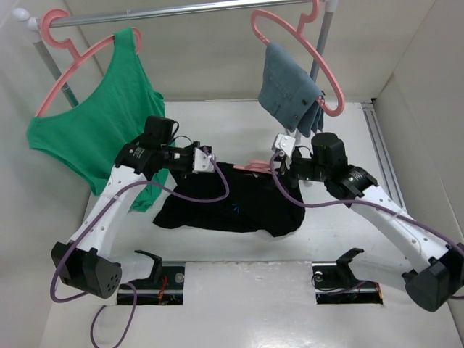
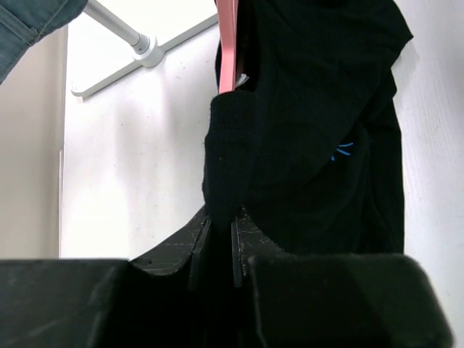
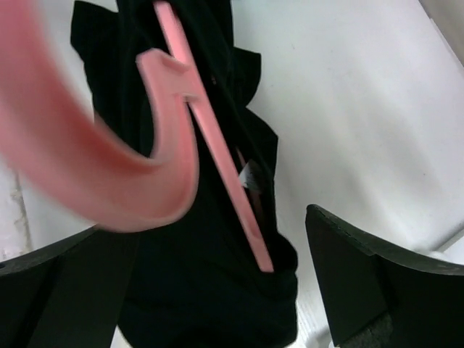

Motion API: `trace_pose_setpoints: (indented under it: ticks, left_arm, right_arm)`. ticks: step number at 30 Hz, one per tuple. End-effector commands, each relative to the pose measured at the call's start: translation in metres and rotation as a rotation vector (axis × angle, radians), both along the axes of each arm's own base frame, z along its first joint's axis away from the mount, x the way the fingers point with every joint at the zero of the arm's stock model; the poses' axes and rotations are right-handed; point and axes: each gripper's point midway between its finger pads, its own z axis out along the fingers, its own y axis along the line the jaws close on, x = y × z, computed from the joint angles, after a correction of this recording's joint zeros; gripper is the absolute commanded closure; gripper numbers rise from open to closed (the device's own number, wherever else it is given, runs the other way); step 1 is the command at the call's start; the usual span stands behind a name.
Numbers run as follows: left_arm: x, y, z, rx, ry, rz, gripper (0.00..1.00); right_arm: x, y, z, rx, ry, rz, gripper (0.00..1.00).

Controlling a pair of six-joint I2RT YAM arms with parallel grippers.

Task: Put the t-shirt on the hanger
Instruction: Place tshirt on hanger

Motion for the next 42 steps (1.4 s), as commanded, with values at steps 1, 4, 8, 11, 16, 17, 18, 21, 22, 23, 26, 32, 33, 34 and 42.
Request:
trace_pose_setpoints:
  ticks: [1, 4, 8, 11, 16, 17, 18, 21, 22, 23, 26, 32, 33, 34, 42]
  left_arm:
    - [-0.005, -0.002, 0.017, -0.055, -0.041, -0.019, 1.0]
    - [-0.01, -0.003, 0.018, -0.069, -0.037, -0.033, 1.0]
    - [-0.011, -0.003, 0.023, -0.089, -0.025, -0.032, 1.0]
    - [-0.01, 0.0, 0.028, -0.114, 0.001, -0.012, 1.0]
    - [-0.002, 0.009, 0.035, -0.14, 0.009, 0.03, 1.0]
    - [-0.001, 0.011, 0.039, -0.15, 0.011, 0.036, 1.0]
    - [-0.002, 0.01, 0.039, -0.156, 0.013, 0.03, 1.0]
    - [0.003, 0.015, 0.037, -0.139, 0.007, 0.061, 1.0]
    - [0.009, 0.017, 0.038, -0.129, -0.015, 0.083, 1.0]
    - [0.016, 0.024, 0.038, -0.123, -0.028, 0.115, 1.0]
    - [0.033, 0.035, 0.037, -0.105, -0.05, 0.196, 1.0]
    - [0.056, 0.043, 0.037, -0.122, -0.071, 0.304, 1.0]
    - [0.056, 0.041, 0.039, -0.134, -0.07, 0.299, 0.98]
    - [0.055, 0.042, 0.04, -0.147, -0.046, 0.308, 0.9]
    - [0.047, 0.029, 0.065, -0.25, -0.001, 0.265, 0.42]
  right_arm:
    - [0.009, 0.013, 0.026, 0.122, -0.075, 0.068, 0.02]
    - [0.026, 0.019, 0.024, 0.127, -0.086, 0.059, 0.06]
    - [0.042, 0.035, 0.015, 0.106, -0.061, 0.061, 0.15]
    - [0.043, 0.045, -0.004, 0.068, -0.033, 0.065, 0.25]
    - [0.049, 0.04, -0.02, 0.042, -0.012, 0.018, 0.66]
    - [0.045, 0.038, -0.022, 0.044, -0.001, 0.014, 0.72]
    - [0.043, 0.037, -0.024, 0.043, 0.0, 0.014, 0.79]
    - [0.036, 0.029, -0.015, 0.068, -0.002, -0.019, 1.0]
    - [0.034, 0.025, -0.01, 0.072, -0.019, -0.034, 1.0]
    - [0.029, 0.02, -0.008, 0.074, -0.013, -0.052, 1.0]
    - [0.015, -0.003, 0.017, 0.083, -0.056, -0.118, 1.0]
    - [-0.007, -0.038, 0.041, 0.023, -0.033, -0.211, 1.0]
    - [-0.009, -0.039, 0.047, 0.022, -0.032, -0.211, 1.0]
    - [-0.009, -0.041, 0.057, 0.016, -0.029, -0.219, 1.0]
    - [-0.008, -0.027, 0.147, 0.029, -0.011, -0.303, 1.0]
